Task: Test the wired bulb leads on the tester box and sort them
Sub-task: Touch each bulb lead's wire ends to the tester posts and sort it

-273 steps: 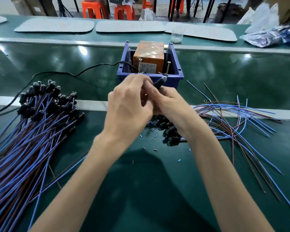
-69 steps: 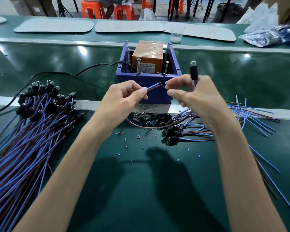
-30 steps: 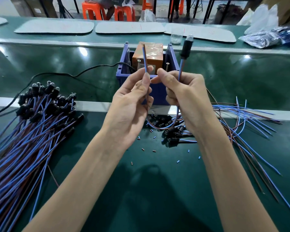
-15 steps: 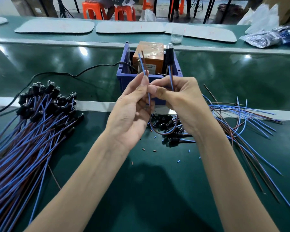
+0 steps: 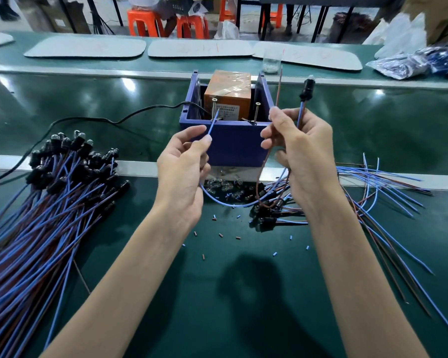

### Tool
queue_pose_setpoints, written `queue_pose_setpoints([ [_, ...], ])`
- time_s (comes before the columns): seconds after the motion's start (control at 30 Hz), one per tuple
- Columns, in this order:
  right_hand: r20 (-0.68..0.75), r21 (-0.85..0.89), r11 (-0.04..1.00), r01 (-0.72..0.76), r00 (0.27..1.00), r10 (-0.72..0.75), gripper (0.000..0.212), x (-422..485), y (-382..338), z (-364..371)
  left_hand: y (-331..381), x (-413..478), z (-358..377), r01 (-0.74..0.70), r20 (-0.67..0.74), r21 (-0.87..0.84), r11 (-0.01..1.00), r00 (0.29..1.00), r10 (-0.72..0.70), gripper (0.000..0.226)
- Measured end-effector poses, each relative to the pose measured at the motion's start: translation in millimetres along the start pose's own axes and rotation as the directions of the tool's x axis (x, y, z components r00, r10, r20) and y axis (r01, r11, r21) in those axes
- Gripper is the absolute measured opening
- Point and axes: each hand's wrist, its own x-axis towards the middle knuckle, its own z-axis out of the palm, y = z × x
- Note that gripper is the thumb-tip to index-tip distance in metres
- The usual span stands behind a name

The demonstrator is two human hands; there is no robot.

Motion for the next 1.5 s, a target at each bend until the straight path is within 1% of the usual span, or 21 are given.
queue_pose_setpoints([
  [0.2,-0.065,0.036,0.999,-0.036,0.997,0.038,0.016,6,3,-7,1,4,-3,-0.020,-0.029,-0.040,0.999,0.999,0.019,0.026],
  [0.4,-0.084,0.007,0.998,-0.057,0.995,0.058,0.014,9,9,-11,1,8,-10,-0.069,-0.147,-0.010,0.998,0.987,0.067,0.026],
  [0.6,-0.066,-0.048,0.996,-0.082,0.995,0.078,0.008,13,17,-14,-7,10,-8,-0.080,-0.078,-0.073,0.994,0.994,0.074,0.013],
  [0.7,-0.069,-0.073,0.993,-0.090,0.994,0.085,0.009,15,21,-15,-9,11,-9,-0.062,-0.064,-0.126,0.990,0.996,0.055,0.009],
  [0.8,-0.079,-0.088,0.992,-0.087,0.994,0.080,0.012,17,24,-16,-10,12,-11,-0.045,-0.047,-0.140,0.989,0.998,0.038,0.010],
  [0.87,-0.080,-0.090,0.992,-0.090,0.993,0.083,0.014,18,24,-16,-9,12,-12,-0.035,-0.044,-0.104,0.994,0.999,0.031,0.010],
  [1.0,-0.056,-0.093,0.991,-0.101,0.994,0.096,0.017,17,24,-16,-8,11,-13,-0.024,-0.045,0.057,0.998,0.999,0.026,0.010],
  [1.07,-0.041,-0.102,0.990,-0.101,0.994,0.097,0.018,16,23,-16,-9,11,-14,-0.009,-0.053,0.100,0.995,0.998,0.015,0.009],
  [1.2,-0.033,-0.109,0.989,-0.099,0.995,0.096,0.020,16,23,-15,-10,14,-16,0.018,-0.044,0.133,0.991,0.999,-0.012,0.010],
  [1.37,-0.043,-0.085,0.992,-0.098,0.995,0.095,0.023,17,22,-17,-11,17,-17,0.031,0.030,0.140,0.990,0.999,-0.036,0.012],
  [1.5,-0.037,-0.083,0.992,-0.095,0.995,0.092,0.023,18,23,-17,-12,19,-17,0.047,0.006,0.108,0.993,0.999,-0.048,0.013],
])
